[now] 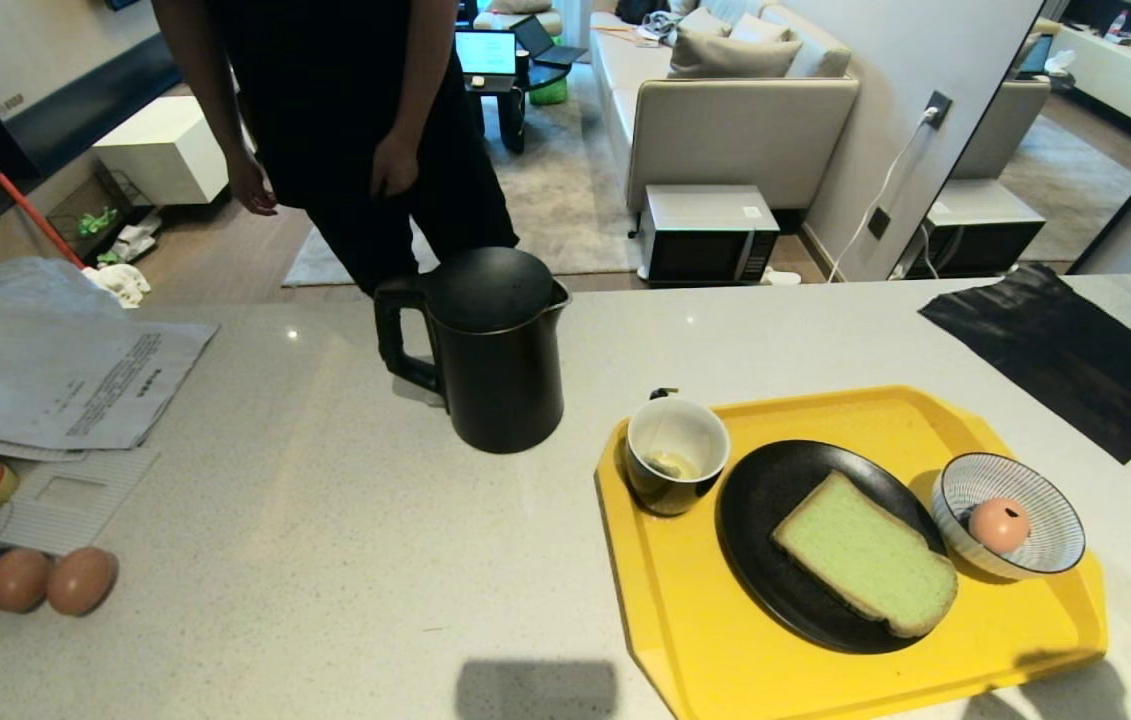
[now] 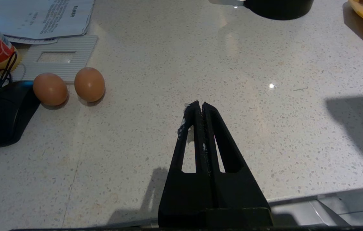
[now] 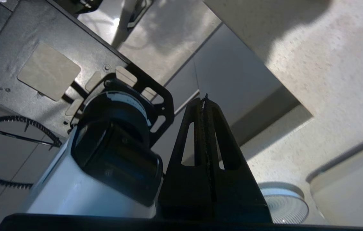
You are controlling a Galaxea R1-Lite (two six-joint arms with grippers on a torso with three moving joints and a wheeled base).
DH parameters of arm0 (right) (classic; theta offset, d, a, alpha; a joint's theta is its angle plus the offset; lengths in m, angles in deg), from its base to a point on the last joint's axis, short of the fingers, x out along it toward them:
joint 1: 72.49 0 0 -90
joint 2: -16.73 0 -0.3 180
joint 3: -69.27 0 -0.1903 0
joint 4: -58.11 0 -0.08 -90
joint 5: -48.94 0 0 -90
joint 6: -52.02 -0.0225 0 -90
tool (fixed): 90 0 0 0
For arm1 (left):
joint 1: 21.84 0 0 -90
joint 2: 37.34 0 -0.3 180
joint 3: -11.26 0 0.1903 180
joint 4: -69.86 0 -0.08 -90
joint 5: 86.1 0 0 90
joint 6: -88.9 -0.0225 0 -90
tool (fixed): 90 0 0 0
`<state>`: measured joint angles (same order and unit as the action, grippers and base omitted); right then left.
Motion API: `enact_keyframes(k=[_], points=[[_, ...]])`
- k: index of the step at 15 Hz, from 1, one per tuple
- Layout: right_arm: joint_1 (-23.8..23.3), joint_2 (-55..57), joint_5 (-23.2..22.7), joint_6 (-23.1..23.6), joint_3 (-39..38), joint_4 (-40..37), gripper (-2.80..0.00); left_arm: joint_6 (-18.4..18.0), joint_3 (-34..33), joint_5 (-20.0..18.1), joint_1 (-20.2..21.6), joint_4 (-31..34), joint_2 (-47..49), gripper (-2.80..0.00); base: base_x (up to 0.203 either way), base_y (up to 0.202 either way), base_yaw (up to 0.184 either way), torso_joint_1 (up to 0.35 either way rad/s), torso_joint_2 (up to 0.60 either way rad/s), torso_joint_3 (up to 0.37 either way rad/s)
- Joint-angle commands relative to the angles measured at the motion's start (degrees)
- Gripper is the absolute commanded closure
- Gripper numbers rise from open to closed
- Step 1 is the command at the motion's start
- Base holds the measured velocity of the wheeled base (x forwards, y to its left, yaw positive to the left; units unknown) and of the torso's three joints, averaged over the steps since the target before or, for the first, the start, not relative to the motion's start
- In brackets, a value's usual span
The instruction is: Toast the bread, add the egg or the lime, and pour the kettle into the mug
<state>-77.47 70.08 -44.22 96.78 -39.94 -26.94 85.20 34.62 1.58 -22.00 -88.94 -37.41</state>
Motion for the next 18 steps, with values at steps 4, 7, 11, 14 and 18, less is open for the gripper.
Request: enact_keyframes(k=[4,7,11,14,18], points=[[1.66,10.91,-7.60,0.17,-5.97,10.27,0.00,0.00,-0.97,-0.04,0.06,-0.03,-0.01,0.00,0.000,0.000,0.000,0.000,0.00,0.000],[2.59,13.67,-8.35,0.06,-8.73,11.09,0.00,0.00,-0.97,0.00,-0.02,-0.03,-0.01,0.00,0.000,0.000,0.000,0.000,0.00,0.000],[3.06,16.66,-12.44,-0.03,-10.49,13.25,0.00,0.00,-0.97,-0.05,-0.02,-0.03,-0.01,0.00,0.000,0.000,0.000,0.000,0.00,0.000],[3.04,17.39,-17.67,-0.05,-14.69,23.54,0.00,0.00,-0.97,0.00,0.03,-0.03,-0.01,0.00,0.000,0.000,0.000,0.000,0.00,0.000],[2.75,18.08,-21.99,-0.29,-19.43,32.39,0.00,0.00,-0.97,-0.01,-0.02,-0.03,-0.01,0.00,0.000,0.000,0.000,0.000,0.00,0.000]])
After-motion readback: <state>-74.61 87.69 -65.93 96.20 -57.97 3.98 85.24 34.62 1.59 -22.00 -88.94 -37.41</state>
